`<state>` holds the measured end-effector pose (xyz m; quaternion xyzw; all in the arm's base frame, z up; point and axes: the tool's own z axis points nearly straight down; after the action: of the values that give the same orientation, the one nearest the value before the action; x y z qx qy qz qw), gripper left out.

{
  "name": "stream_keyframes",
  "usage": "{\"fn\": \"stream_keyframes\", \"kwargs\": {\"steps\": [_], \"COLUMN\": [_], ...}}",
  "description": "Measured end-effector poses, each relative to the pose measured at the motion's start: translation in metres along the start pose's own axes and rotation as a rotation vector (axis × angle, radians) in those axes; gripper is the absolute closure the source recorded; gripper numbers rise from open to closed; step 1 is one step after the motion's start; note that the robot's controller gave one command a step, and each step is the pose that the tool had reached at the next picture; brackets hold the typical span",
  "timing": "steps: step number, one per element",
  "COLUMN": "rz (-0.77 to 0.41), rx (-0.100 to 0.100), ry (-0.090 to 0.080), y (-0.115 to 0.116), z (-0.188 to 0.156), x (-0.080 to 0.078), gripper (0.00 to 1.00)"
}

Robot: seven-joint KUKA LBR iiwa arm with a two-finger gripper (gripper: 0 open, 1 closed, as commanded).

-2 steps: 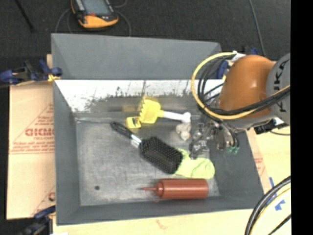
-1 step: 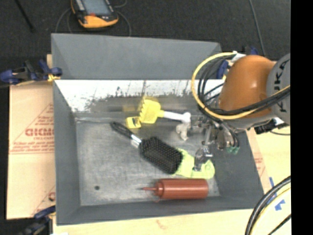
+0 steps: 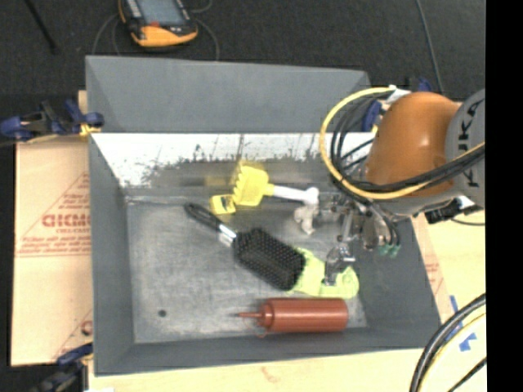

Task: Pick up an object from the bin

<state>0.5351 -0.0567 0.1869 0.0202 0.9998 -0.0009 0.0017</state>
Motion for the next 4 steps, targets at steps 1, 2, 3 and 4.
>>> {"fn": "stream_keyframes", "kwargs": {"steps": [1, 2, 3, 4], "rz": [-0.192, -0.380, -0.129, -0.129], "rx": [0.001, -0.002, 0.001, 0.001], "ry": [-0.009, 0.000, 0.002, 0.002], "y": [0.008, 0.009, 0.016, 0.016], "z": [0.032, 0.066, 0.108, 0.108], "x": [-0.007, 0.003, -0.037, -0.037], "gripper": [0.00, 0.00, 1.00, 1.00]}}
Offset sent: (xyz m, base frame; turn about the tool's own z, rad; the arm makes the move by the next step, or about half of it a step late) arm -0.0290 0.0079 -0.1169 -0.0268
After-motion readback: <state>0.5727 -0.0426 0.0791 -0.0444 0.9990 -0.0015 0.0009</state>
